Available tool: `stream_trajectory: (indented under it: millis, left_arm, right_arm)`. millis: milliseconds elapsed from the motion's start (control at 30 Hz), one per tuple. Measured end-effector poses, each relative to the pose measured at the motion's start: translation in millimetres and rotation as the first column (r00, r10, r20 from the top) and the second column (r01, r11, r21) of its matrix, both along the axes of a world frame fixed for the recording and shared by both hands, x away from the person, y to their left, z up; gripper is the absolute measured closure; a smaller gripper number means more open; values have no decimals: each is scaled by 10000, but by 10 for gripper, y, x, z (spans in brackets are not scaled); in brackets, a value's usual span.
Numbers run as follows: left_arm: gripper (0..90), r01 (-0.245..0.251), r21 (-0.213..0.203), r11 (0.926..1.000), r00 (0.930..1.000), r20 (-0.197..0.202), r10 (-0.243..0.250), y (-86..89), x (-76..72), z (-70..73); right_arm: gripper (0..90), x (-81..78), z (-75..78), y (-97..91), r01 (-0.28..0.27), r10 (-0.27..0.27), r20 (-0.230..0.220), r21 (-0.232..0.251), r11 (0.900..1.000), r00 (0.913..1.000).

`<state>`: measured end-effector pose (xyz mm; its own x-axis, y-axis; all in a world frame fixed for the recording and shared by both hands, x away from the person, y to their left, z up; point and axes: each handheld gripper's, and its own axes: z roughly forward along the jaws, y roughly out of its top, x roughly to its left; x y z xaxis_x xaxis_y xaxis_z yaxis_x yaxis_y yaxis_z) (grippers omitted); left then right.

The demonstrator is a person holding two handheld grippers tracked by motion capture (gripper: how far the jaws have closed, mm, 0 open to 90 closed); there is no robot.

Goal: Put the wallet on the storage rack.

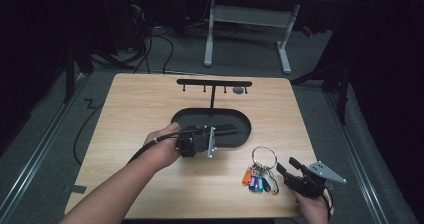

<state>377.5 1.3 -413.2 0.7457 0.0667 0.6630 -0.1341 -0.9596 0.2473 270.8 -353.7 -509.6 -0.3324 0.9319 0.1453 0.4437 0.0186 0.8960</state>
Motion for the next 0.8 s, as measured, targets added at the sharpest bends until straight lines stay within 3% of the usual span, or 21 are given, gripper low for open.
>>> stream_trajectory:
  millis: [333, 467, 800]
  left_arm:
    - [740, 50, 207, 9998, 9997, 235, -55, -94, 162, -77]
    - [740, 4, 476, 9989, 9994, 355, -21, -150, 248, -144]
    - [739, 119, 550, 9984, 9971, 743, -159, -284, 415, -257]
  right_arm:
    - [406, -51, -23, -37, 29, -31, -48, -249, 9997, 10000]
    - [406, -78, -21, -71, 172, -173, -51, -182, 9997, 9998]
    - [406, -122, -42, -119, 253, -254, -99, -102, 9996, 9996]
